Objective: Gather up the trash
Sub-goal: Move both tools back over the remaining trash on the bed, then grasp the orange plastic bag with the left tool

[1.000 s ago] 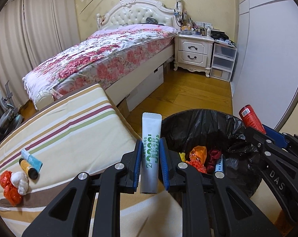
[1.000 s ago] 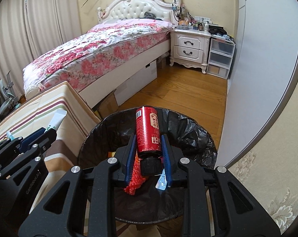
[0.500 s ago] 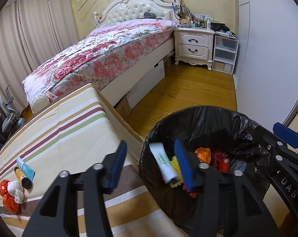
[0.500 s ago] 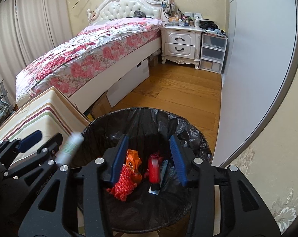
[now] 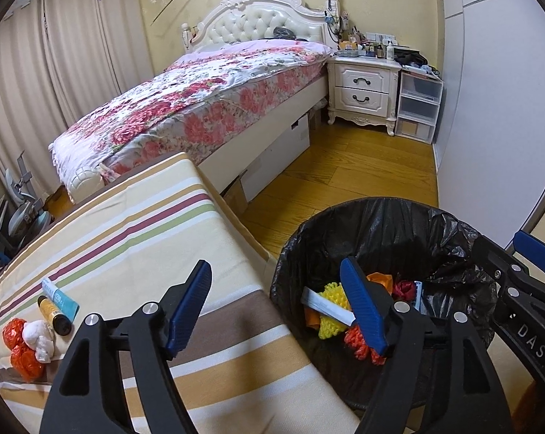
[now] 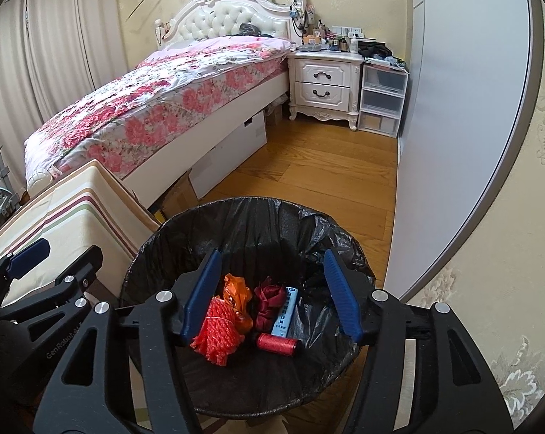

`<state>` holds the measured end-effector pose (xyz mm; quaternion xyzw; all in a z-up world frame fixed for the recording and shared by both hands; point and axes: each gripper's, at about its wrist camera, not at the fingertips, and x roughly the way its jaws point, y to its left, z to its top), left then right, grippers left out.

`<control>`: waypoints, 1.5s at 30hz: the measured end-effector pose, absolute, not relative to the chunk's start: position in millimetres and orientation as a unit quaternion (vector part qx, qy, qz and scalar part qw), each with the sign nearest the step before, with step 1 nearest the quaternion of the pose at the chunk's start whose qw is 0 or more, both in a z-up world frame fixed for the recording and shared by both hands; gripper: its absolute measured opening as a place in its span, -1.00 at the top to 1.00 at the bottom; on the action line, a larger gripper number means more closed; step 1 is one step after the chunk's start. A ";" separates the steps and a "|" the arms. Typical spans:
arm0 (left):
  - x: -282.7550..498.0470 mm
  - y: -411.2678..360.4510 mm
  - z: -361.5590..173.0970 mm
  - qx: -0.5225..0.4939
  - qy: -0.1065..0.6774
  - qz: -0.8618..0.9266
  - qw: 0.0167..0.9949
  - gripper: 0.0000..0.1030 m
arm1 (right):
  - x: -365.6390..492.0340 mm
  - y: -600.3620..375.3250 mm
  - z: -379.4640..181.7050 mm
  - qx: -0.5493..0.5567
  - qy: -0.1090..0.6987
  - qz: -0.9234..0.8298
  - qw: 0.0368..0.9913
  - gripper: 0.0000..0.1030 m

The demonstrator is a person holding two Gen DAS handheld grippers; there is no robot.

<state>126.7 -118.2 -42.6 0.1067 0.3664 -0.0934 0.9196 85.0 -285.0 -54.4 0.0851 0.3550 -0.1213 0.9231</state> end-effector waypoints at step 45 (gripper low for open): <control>67.1 137.0 -55.3 -0.006 0.395 0.149 0.906 -0.41 | 74.6 -41.0 -65.7 -0.042 0.406 0.114 0.906 -0.17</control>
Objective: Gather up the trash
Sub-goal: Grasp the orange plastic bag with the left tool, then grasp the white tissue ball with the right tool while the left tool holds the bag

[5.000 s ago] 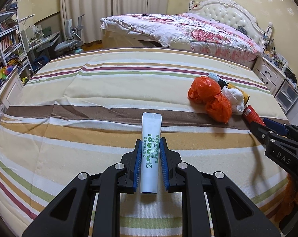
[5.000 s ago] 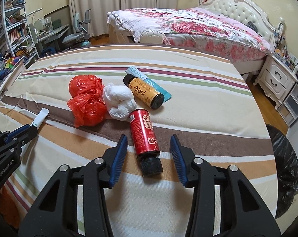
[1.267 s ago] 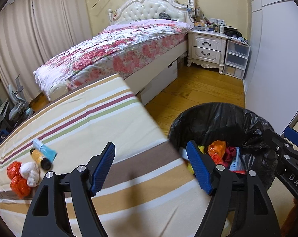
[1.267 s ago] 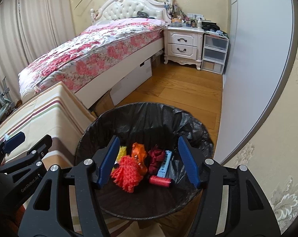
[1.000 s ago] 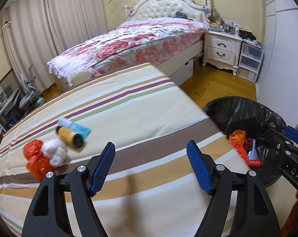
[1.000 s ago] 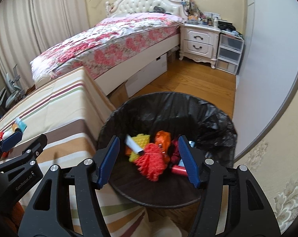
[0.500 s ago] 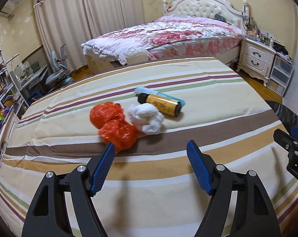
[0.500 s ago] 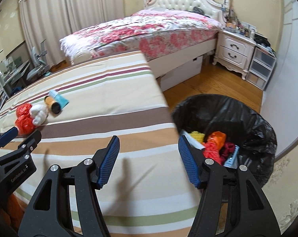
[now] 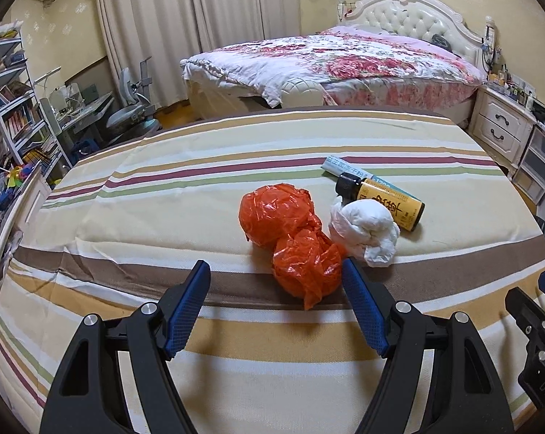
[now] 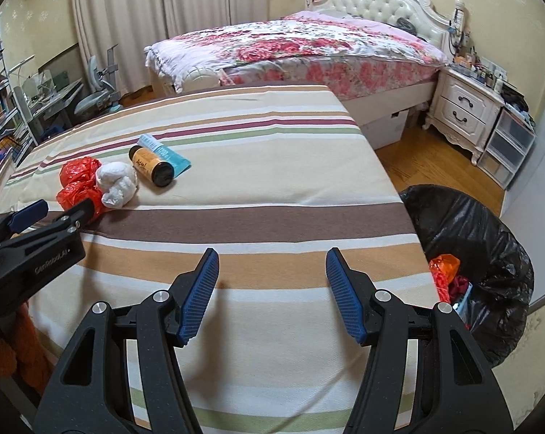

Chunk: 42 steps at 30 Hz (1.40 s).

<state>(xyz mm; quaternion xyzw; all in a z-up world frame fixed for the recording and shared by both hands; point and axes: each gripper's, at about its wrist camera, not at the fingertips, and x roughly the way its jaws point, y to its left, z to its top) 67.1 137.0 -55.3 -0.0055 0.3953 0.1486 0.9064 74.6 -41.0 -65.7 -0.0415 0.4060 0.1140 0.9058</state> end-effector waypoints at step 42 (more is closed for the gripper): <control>13.4 227.1 -55.2 -0.045 0.402 0.170 0.899 0.36 | 73.4 55.1 -70.4 -0.105 0.413 0.205 0.881 -0.15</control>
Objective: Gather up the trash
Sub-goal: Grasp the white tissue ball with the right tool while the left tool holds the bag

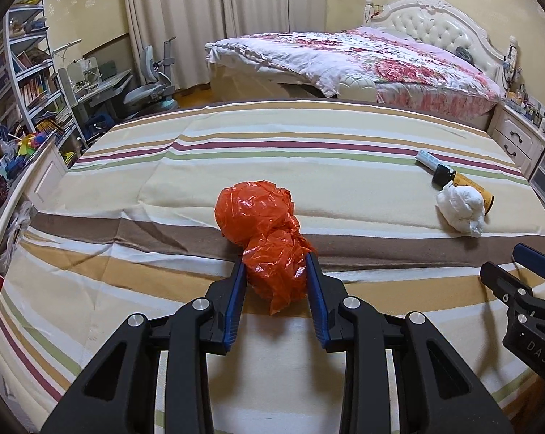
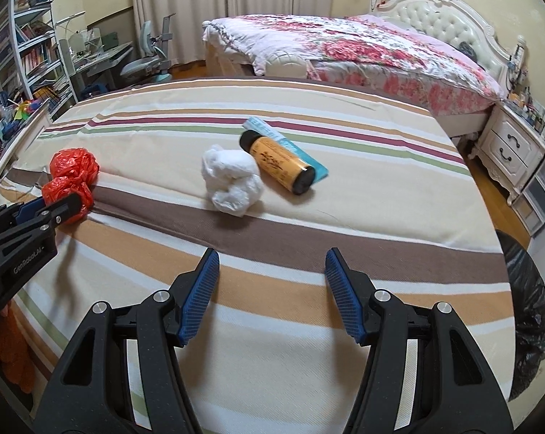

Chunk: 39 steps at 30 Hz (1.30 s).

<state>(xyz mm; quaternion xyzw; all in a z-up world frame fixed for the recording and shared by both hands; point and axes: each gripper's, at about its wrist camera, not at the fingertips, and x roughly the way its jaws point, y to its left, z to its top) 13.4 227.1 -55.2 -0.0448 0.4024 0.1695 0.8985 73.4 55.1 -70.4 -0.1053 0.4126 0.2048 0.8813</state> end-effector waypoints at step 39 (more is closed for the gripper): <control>-1.6 231.3 -48.4 -0.071 0.385 0.145 0.909 0.36 | 71.5 68.8 -69.5 -0.101 0.416 0.202 0.881 0.46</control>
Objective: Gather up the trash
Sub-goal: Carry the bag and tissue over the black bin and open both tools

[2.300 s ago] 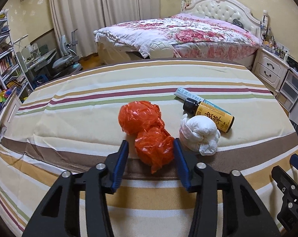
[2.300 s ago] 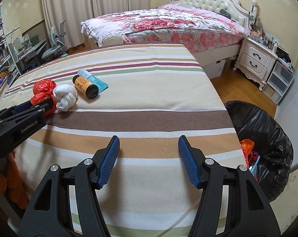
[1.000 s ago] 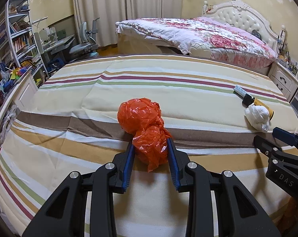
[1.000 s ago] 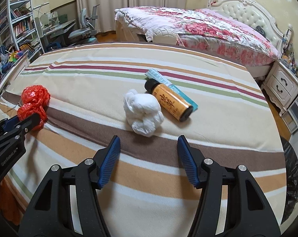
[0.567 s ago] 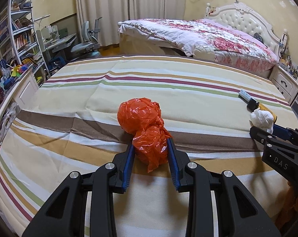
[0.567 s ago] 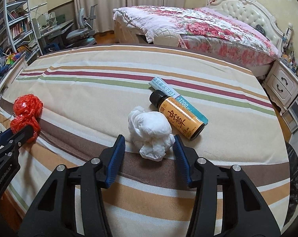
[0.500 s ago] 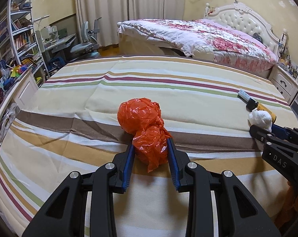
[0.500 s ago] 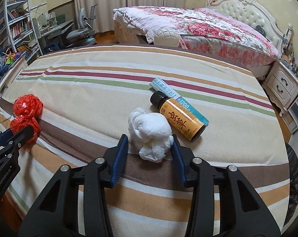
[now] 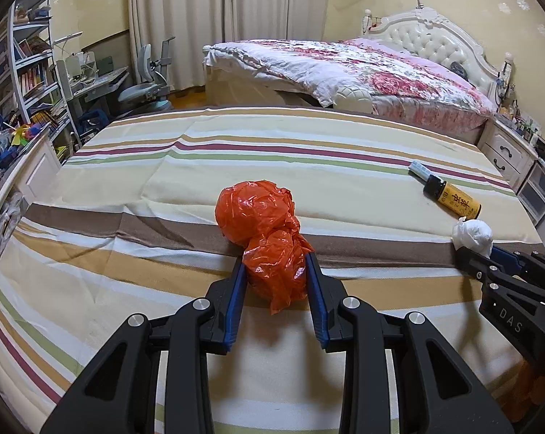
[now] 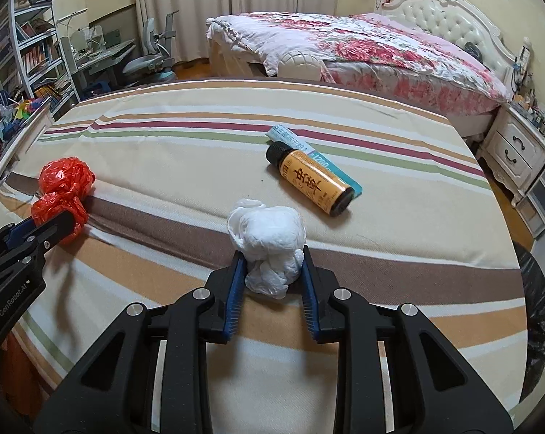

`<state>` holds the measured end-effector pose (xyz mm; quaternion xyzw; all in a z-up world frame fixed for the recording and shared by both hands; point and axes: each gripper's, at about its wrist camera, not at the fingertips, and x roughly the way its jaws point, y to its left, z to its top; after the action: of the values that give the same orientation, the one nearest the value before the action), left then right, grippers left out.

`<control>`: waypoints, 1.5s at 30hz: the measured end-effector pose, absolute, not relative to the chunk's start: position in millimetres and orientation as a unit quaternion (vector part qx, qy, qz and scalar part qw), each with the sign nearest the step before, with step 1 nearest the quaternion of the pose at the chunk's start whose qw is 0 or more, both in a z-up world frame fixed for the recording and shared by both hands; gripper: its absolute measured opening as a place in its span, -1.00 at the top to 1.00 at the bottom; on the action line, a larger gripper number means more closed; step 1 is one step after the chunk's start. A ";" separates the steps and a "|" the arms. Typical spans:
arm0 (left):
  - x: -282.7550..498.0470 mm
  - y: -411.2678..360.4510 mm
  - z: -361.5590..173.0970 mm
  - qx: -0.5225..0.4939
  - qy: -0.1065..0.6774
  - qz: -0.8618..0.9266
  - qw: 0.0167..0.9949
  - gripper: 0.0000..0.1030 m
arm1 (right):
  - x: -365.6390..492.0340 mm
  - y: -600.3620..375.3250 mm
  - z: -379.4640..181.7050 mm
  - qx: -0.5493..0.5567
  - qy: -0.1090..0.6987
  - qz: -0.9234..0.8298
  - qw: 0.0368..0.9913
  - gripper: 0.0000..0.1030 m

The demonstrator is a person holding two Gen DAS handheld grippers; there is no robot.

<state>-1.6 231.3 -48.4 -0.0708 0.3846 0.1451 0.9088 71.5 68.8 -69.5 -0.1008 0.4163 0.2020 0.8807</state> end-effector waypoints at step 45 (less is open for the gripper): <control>51.4 -19.6 -17.4 0.035 0.339 -0.069 0.938 0.36 | 60.7 -195.2 -41.5 0.019 0.370 -0.027 0.929 0.46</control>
<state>51.4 -19.6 -17.4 0.0346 0.3389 -0.0686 0.9377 60.7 -195.2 -41.5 0.0187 0.3696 -0.0265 0.9286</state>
